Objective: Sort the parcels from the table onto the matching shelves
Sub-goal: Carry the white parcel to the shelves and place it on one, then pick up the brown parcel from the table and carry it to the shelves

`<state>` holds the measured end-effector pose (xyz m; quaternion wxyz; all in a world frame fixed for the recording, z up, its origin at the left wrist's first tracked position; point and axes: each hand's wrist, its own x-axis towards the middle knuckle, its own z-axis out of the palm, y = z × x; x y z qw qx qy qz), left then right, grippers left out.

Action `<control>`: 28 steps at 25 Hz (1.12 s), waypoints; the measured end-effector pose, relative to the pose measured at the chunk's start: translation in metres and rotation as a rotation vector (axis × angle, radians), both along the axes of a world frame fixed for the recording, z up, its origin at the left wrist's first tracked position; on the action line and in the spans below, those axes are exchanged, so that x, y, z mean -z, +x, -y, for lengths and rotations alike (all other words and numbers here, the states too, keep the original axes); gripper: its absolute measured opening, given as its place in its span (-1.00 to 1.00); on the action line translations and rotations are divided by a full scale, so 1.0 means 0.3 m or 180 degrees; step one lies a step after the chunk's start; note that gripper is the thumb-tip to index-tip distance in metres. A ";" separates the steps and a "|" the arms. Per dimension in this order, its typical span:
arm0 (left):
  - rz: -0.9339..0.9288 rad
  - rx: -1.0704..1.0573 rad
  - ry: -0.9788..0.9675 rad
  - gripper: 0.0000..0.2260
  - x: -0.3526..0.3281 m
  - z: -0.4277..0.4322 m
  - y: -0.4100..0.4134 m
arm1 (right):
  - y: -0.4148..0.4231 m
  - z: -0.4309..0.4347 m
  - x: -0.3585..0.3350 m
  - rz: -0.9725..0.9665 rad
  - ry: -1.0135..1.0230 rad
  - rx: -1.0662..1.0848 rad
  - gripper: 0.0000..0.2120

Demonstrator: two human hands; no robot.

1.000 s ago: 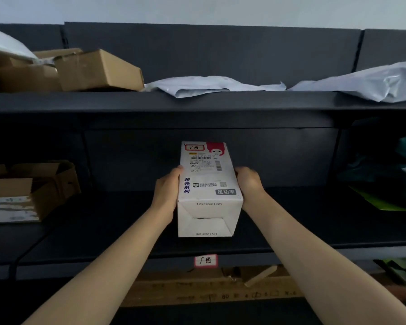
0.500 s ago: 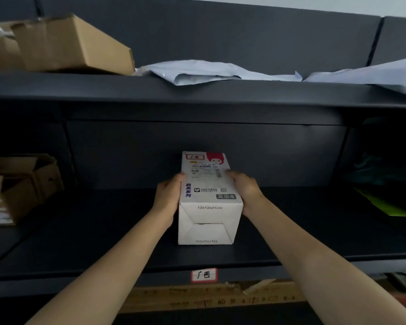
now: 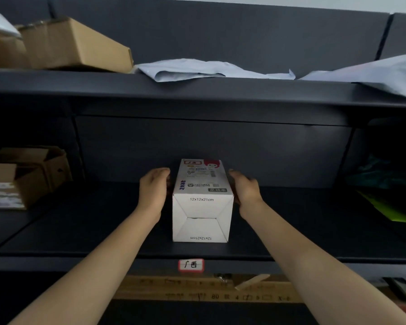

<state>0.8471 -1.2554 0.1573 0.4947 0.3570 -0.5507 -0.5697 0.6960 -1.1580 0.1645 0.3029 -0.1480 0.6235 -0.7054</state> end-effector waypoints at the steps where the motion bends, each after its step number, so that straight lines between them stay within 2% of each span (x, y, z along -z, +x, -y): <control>1: -0.0060 -0.0030 -0.0124 -0.93 -0.002 -0.017 0.017 | 0.017 -0.025 -0.011 -0.0101 -0.0092 0.0047 -0.64; 6: -0.0200 0.0090 -0.0649 -0.83 -0.055 -0.116 0.114 | 0.163 -0.162 -0.087 -0.0762 -0.0474 0.0200 -0.93; 13: -0.0104 0.0436 -0.1416 -0.73 -0.116 -0.239 0.406 | 0.478 -0.316 -0.150 -0.1554 -0.0747 0.0560 -0.93; 22: -0.0265 0.0642 -0.1484 -0.73 -0.144 -0.342 0.665 | 0.688 -0.457 -0.177 -0.1866 -0.0659 0.0805 -0.89; 25: -0.0422 0.0724 -0.1432 -0.77 -0.179 -0.393 0.637 | 0.682 -0.536 -0.190 -0.1947 -0.0629 0.0875 -0.86; 28: -0.0569 0.1127 -0.1265 -0.82 -0.213 -0.510 0.510 | 0.609 -0.701 -0.200 -0.1949 -0.0426 0.1149 -0.90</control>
